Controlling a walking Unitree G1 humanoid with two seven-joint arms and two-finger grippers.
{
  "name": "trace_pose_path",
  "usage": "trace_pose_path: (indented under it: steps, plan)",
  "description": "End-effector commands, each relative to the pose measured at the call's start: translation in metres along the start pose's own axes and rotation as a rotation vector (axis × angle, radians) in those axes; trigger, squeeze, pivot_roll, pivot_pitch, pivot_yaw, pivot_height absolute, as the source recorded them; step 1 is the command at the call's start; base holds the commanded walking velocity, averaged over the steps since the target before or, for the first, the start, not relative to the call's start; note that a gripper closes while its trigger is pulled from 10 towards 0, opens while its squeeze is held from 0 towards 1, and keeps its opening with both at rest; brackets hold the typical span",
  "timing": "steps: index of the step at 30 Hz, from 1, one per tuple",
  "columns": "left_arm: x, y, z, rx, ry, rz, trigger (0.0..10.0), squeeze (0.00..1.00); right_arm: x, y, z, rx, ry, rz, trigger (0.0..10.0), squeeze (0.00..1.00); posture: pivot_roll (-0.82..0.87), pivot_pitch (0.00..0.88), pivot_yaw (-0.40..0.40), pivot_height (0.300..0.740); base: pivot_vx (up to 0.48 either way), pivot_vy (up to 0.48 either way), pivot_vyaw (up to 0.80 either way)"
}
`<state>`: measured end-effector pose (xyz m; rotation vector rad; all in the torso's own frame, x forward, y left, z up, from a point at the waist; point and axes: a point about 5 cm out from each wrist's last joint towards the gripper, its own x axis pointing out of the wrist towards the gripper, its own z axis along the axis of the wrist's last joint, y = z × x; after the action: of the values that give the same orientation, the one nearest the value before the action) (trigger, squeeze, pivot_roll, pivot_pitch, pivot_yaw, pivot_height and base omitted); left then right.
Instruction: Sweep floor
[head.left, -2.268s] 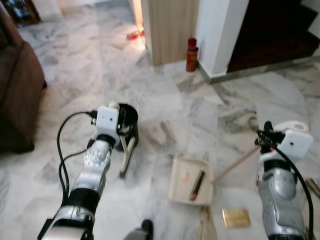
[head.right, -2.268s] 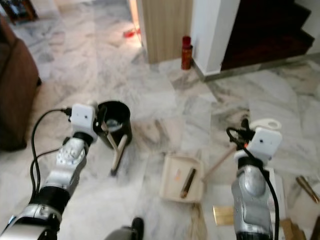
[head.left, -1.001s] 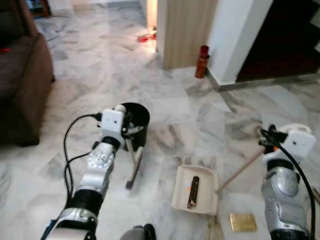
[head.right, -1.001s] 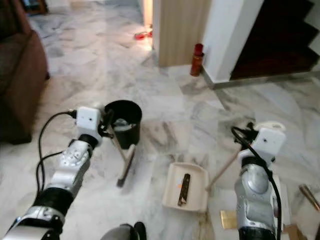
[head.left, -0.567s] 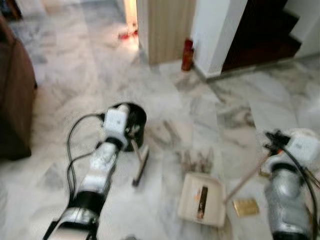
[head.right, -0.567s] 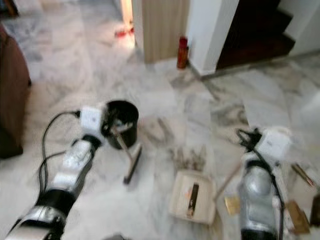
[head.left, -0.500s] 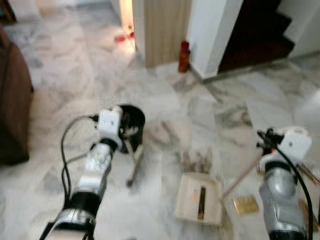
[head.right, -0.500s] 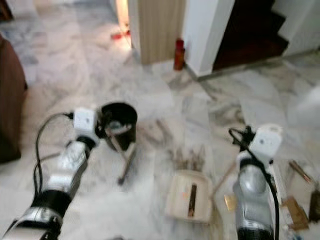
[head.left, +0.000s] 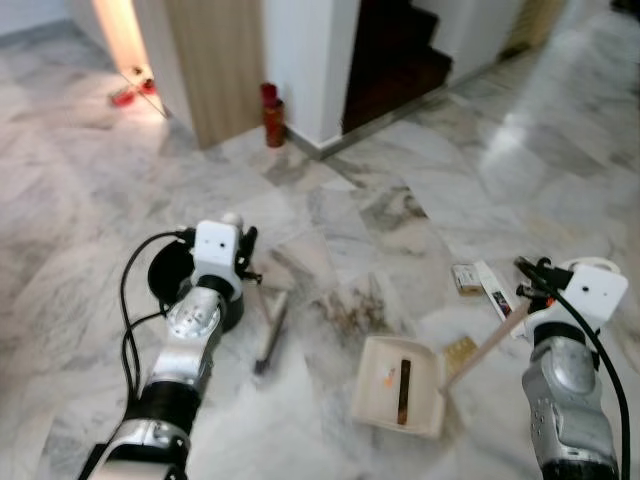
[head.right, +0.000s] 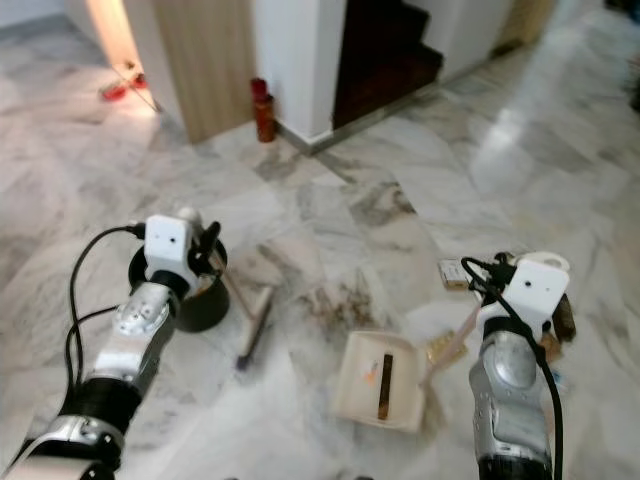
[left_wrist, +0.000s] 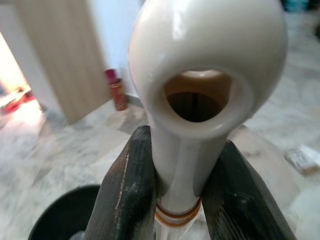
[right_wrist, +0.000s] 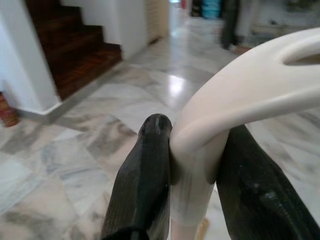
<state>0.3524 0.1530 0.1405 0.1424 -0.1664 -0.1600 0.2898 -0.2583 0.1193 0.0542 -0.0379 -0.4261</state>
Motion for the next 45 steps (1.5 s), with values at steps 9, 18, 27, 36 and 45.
trace_pose_path:
  steps: [9, 18, 27, 36, 45]
  plan:
    - [0.0024, -0.0101, 0.0110, -0.048, -0.055, -0.051, 10.0, 0.00, -0.0005, -0.0027, 0.0058, 0.017, -0.032, -0.016, 10.0, 0.00, 0.08, 0.146, 0.000, 0.740, 0.000, 0.028, 0.00]
    - [0.0023, -0.0111, 0.0110, -0.052, -0.052, -0.061, 10.0, 0.00, 0.0001, -0.0036, 0.0058, 0.016, -0.029, -0.020, 10.0, 0.00, 0.08, 0.146, 0.000, 0.740, 0.000, 0.345, -0.49]
    - [0.0024, -0.0118, 0.0108, -0.053, -0.050, -0.069, 10.0, 0.00, 0.0008, -0.0028, 0.0063, 0.007, -0.033, -0.021, 10.0, 0.00, 0.08, 0.144, 0.001, 0.740, 0.000, 0.368, -0.10]
    - [0.0032, -0.0139, 0.0115, -0.059, -0.050, -0.083, 10.0, 0.00, 0.0017, -0.0033, 0.0071, 0.013, -0.034, -0.027, 10.0, 0.00, 0.08, 0.139, 0.002, 0.740, 0.000, 0.371, 0.00]
    - [0.0008, -0.0188, 0.0117, -0.076, -0.054, -0.137, 10.0, 0.00, 0.0018, -0.0035, 0.0071, 0.005, -0.032, -0.027, 10.0, 0.00, 0.08, 0.143, 0.000, 0.740, 0.000, 0.293, 0.00]
